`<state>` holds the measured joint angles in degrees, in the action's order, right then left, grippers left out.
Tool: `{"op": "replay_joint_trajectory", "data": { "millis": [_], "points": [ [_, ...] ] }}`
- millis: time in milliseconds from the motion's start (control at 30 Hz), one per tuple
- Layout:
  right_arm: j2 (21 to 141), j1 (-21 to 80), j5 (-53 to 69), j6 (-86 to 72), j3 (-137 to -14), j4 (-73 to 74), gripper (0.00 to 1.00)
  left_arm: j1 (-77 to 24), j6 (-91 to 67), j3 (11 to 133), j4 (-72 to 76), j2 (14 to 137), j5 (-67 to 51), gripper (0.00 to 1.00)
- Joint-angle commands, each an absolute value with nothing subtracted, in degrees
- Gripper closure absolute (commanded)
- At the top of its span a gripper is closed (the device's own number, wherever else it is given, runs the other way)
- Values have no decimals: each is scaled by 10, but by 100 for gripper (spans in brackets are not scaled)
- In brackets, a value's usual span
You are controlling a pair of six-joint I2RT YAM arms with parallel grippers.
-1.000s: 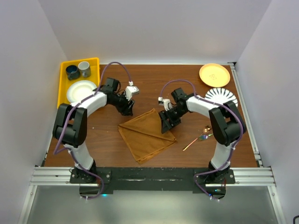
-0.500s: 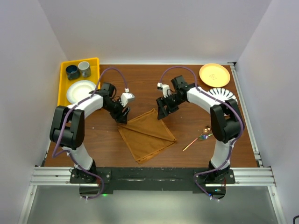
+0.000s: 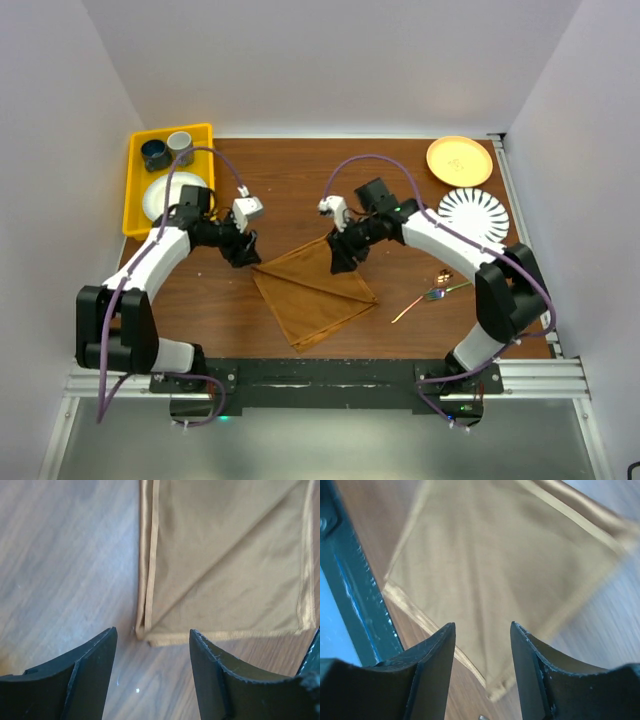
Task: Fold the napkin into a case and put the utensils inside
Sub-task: Pick up the upper triangle-folded napkin from the center of the board.
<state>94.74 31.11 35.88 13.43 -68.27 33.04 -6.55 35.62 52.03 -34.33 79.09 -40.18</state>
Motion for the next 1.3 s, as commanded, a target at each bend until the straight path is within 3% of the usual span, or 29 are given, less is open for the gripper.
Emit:
{"op": "replay_joint_trajectory", "data": {
  "millis": [0, 100, 333, 400, 700, 1267],
  "points": [
    [911, 408, 336, 223, -667, 302, 48, 0, 290, 507, -283, 823, -504, 36],
    [900, 485, 272, 253, -655, 263, 51, 50, 215, 492, -253, 847, -512, 36],
    [949, 613, 208, 279, -665, 221, 55, 110, 174, 528, -330, 925, -606, 58],
    [960, 631, 195, 282, -664, 212, 54, 125, 126, 517, -328, 948, -643, 56],
    [984, 685, 182, 310, -663, 221, 52, 133, -41, 437, -213, 959, -693, 28],
    [1022, 723, 126, 344, -636, 190, 57, 137, -93, 407, -160, 934, -686, 25]
  ]
}}
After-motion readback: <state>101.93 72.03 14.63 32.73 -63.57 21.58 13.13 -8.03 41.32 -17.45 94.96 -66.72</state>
